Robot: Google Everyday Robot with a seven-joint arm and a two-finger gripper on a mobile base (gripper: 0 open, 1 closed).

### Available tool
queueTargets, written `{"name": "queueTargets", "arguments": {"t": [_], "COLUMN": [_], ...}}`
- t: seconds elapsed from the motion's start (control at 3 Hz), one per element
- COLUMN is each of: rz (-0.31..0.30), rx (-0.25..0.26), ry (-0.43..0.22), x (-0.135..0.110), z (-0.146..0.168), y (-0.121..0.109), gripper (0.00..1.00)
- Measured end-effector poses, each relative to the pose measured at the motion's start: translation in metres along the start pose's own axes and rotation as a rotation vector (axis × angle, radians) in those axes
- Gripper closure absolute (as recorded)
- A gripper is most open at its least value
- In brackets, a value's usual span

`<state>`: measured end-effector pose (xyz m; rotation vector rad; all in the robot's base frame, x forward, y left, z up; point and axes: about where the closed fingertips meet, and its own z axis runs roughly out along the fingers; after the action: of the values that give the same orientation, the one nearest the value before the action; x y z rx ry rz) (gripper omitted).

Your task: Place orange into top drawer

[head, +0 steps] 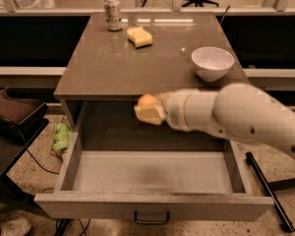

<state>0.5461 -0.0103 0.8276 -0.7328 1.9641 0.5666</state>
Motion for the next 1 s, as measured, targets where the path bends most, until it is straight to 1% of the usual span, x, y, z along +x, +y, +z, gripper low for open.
{"name": "queueTargets", "arguments": {"t": [0.33,0.67,1.0], "rz": [0.058,0.055,0.037], "rx": [-0.042,-0.047,-0.073], "ry": [0.145,0.15,0.156], "x": [0.085,0.086,0.086], "z": [-0.011,-0.011,0.007], "y": [-0.004,-0.001,0.007], "gripper": [1.0,1.0,1.0]}}
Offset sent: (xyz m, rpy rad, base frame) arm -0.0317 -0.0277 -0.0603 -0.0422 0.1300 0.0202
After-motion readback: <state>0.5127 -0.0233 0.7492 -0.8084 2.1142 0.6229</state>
